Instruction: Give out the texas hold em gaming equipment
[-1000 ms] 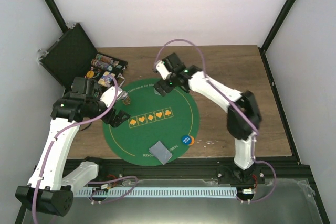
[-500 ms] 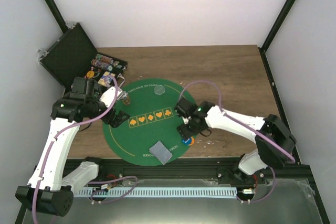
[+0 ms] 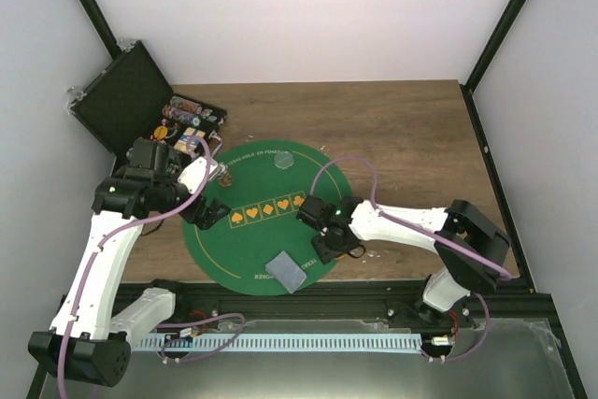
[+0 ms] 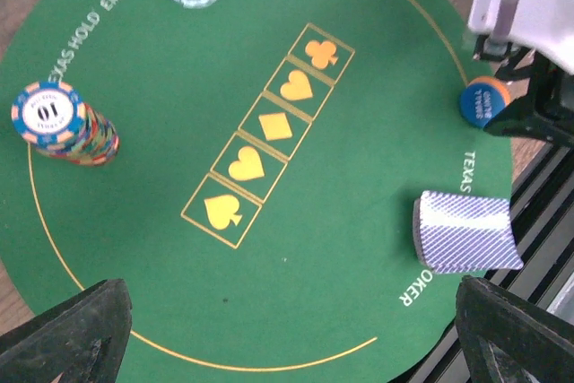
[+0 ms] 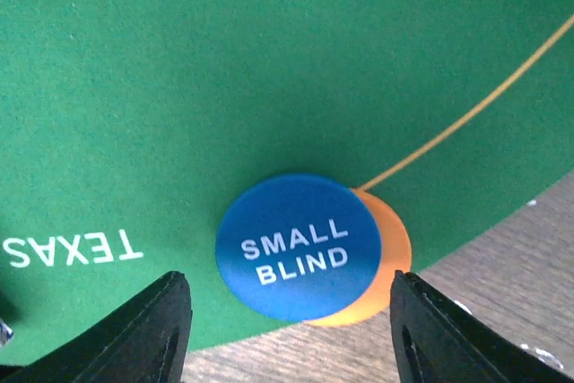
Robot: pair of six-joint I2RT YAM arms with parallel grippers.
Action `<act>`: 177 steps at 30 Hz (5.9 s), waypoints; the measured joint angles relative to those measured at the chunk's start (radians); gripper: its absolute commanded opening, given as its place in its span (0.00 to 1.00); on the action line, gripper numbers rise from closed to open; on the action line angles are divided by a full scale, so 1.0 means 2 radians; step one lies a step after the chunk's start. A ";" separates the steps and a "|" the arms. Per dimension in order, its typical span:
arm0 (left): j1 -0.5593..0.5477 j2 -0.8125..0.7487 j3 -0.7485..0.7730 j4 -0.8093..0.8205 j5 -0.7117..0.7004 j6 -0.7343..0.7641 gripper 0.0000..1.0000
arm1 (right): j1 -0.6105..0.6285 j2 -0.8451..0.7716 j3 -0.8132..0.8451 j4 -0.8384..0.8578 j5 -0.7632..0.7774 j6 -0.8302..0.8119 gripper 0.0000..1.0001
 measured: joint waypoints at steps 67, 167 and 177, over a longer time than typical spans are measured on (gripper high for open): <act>0.000 -0.010 -0.061 0.035 -0.073 -0.005 1.00 | -0.172 0.092 0.065 0.087 -0.011 -0.161 0.96; 0.000 -0.012 -0.054 0.023 -0.054 -0.003 0.99 | -0.229 -0.064 0.003 -0.010 -0.053 -0.065 0.80; 0.001 -0.012 -0.048 0.021 -0.051 -0.001 0.99 | -0.277 0.006 -0.025 -0.016 -0.051 -0.062 0.84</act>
